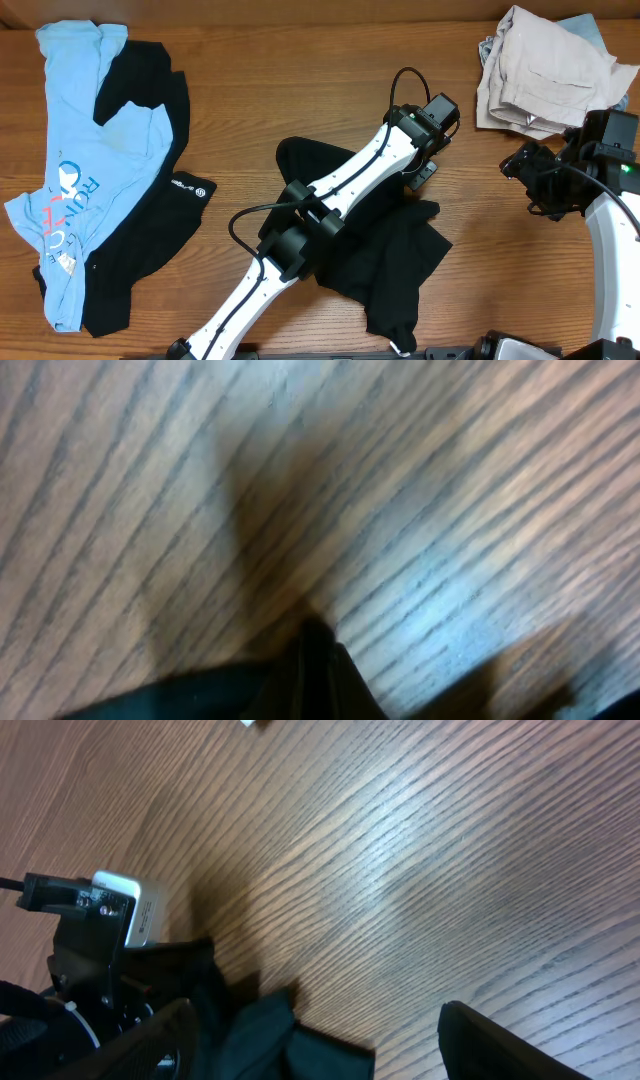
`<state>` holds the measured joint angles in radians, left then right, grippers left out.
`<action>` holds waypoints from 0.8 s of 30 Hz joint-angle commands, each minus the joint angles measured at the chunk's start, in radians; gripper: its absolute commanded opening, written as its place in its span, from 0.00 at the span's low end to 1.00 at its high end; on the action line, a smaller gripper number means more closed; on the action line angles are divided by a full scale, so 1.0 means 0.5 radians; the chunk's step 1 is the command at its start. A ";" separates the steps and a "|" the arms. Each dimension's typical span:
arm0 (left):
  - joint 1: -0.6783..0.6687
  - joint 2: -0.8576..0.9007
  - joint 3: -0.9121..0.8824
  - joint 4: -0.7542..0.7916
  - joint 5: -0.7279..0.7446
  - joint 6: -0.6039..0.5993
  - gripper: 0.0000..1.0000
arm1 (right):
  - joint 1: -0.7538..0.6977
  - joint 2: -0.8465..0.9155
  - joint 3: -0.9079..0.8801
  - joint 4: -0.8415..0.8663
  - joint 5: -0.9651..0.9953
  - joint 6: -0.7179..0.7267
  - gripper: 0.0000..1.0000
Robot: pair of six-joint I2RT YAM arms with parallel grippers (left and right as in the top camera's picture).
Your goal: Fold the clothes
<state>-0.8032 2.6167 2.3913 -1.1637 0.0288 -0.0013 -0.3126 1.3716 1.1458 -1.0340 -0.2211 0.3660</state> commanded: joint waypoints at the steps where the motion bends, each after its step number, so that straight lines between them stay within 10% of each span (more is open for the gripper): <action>1: 0.076 0.009 0.138 -0.111 -0.018 -0.006 0.04 | -0.004 -0.037 0.003 -0.005 -0.028 -0.029 0.80; 13: 0.685 -0.207 1.419 -0.699 0.198 -0.117 0.04 | 0.186 -0.019 -0.001 -0.002 -0.406 -0.334 0.75; 24: 0.874 -0.267 1.502 -0.821 0.343 -0.091 0.04 | 0.803 0.379 -0.001 0.223 -0.136 -0.306 0.75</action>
<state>-0.3717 2.4886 3.1332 -1.5608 0.1650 -0.0502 0.0387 1.4849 1.1458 -0.9268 -0.3595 0.2089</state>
